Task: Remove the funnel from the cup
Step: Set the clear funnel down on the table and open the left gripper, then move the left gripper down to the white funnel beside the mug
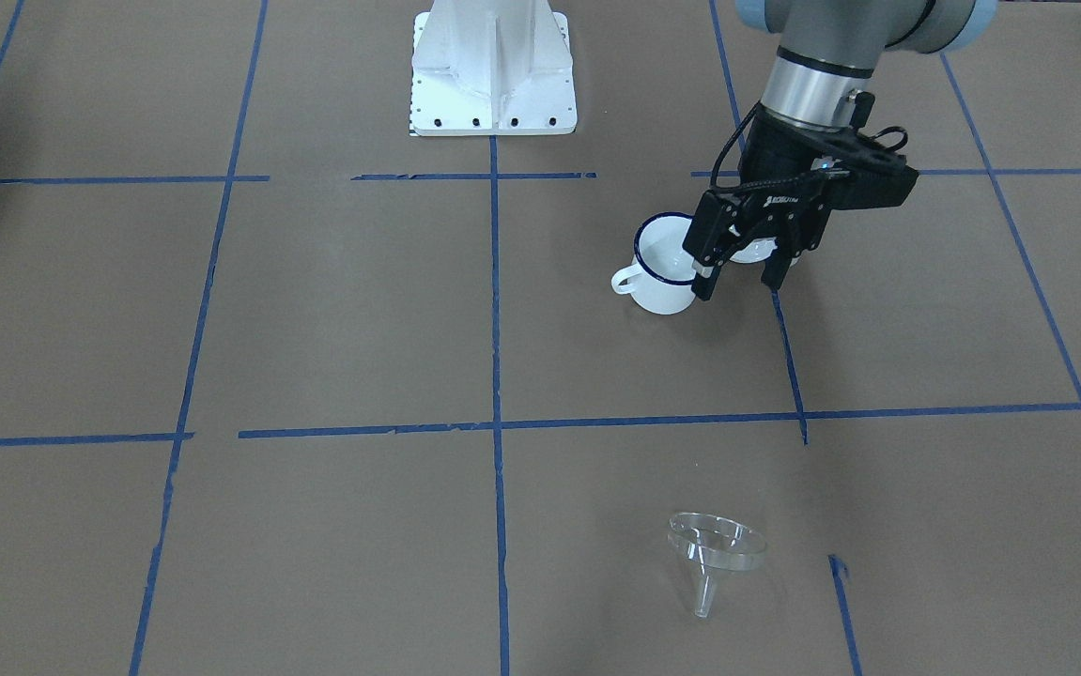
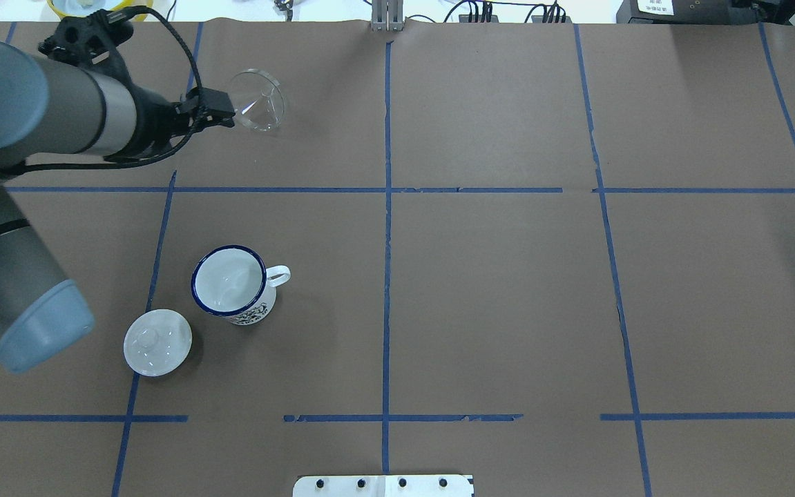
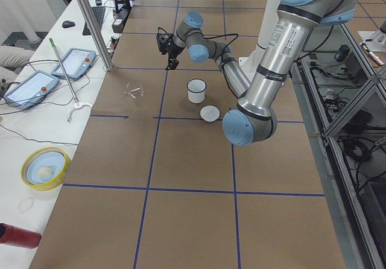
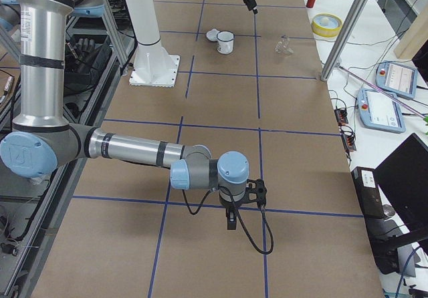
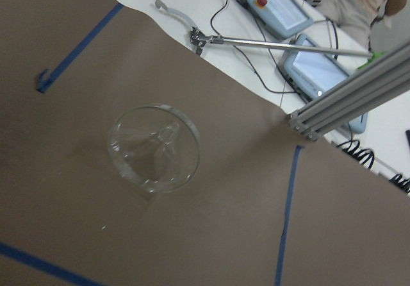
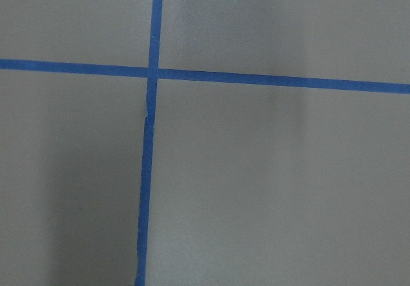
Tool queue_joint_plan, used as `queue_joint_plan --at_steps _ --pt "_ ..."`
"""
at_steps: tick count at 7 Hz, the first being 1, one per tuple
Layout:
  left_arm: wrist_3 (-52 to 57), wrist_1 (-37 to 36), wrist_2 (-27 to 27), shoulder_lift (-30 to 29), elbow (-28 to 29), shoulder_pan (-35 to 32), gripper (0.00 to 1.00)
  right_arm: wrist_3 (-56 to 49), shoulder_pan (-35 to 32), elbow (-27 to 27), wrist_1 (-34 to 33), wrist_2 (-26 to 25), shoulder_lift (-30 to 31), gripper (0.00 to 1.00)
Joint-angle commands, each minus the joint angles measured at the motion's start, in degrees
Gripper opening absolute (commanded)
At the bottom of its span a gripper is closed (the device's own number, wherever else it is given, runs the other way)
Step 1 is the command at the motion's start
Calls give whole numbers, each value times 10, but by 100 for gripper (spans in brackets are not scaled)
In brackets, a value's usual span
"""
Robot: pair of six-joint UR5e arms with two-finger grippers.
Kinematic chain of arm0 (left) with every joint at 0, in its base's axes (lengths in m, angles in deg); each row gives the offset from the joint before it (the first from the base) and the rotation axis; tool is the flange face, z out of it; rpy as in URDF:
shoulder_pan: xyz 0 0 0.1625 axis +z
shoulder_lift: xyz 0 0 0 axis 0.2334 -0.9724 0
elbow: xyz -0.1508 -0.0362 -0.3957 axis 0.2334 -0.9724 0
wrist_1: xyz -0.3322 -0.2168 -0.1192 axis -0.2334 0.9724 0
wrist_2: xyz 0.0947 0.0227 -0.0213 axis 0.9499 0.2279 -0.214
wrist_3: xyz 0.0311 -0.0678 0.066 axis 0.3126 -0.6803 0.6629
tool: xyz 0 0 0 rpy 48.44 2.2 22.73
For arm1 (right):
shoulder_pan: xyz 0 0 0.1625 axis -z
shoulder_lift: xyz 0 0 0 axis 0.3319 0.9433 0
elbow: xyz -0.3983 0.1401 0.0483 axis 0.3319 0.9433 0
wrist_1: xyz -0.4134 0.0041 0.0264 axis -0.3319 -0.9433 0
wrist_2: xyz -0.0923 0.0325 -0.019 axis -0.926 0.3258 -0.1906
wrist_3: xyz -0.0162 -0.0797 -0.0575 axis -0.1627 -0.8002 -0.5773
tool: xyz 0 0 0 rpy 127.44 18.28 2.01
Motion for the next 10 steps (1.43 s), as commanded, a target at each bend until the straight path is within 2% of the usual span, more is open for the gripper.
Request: queue_joint_plan --at_steps 1,3,4,5,6,8,10 --pt "98 -52 -66 143 -121 13 100 0 0 0 0 0 0 100" --pt "98 9 -64 228 -117 97 100 0 0 0 0 0 0 100" --pt "77 77 -58 263 -83 136 100 0 0 0 0 0 0 100" --pt "61 120 -55 263 -44 158 100 0 0 0 0 0 0 100" --pt "60 122 -32 261 -22 172 100 0 0 0 0 0 0 100" --pt "60 122 -27 255 -8 179 100 0 0 0 0 0 0 100" --pt "59 117 -26 213 23 178 89 0 0 0 0 0 0 100"
